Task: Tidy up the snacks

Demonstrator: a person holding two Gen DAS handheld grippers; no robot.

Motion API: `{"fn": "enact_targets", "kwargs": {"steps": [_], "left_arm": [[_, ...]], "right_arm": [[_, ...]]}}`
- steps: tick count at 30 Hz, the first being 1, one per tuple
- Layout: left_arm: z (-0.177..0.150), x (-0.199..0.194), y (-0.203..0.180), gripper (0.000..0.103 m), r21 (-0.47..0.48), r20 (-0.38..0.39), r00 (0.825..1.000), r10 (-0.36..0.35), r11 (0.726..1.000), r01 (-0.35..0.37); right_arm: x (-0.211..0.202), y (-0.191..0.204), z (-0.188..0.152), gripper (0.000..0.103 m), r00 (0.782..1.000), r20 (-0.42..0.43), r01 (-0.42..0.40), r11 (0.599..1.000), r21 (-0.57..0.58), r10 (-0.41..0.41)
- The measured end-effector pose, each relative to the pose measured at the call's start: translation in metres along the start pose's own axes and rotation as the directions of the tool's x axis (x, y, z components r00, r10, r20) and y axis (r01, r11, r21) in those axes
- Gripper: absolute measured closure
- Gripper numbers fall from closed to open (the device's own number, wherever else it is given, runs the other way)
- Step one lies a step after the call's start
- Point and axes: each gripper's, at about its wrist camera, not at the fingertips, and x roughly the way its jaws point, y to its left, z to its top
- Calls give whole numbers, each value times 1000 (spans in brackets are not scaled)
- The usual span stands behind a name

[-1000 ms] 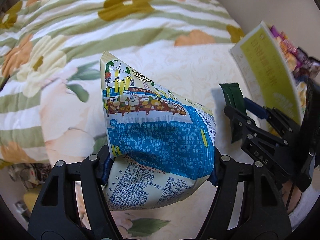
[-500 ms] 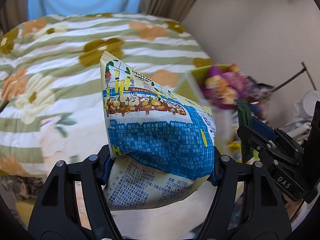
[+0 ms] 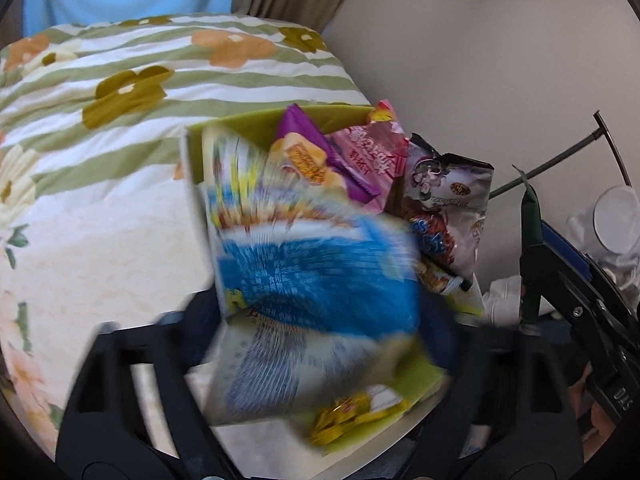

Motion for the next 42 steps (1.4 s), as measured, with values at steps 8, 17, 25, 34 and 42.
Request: {"fn": "enact_targets", "kwargs": {"steps": [8, 17, 25, 34, 42], "left_arm": [[-26, -28, 5, 1, -84, 67, 991, 114, 991, -108], [-57, -47, 31, 1, -171, 72, 978, 195, 969, -180], [-75, -58, 43, 1, -213, 66, 959, 274, 943, -255], [-105, -82, 43, 1, -209, 87, 941, 326, 930, -303], [-130, -139, 26, 1, -176, 181, 920, 347, 932, -317]], "right_arm": [[11, -13, 9, 62, 995, -27, -95, 994, -58, 93], [53, 10, 25, 62, 983, -89, -171, 976, -135, 160], [86, 10, 30, 22, 976, -162, -172, 975, -142, 148], [51, 9, 1, 0, 982, -137, -143, 986, -88, 130], [-7, 24, -15, 0, 993, -68, -105, 992, -76, 100]]}}
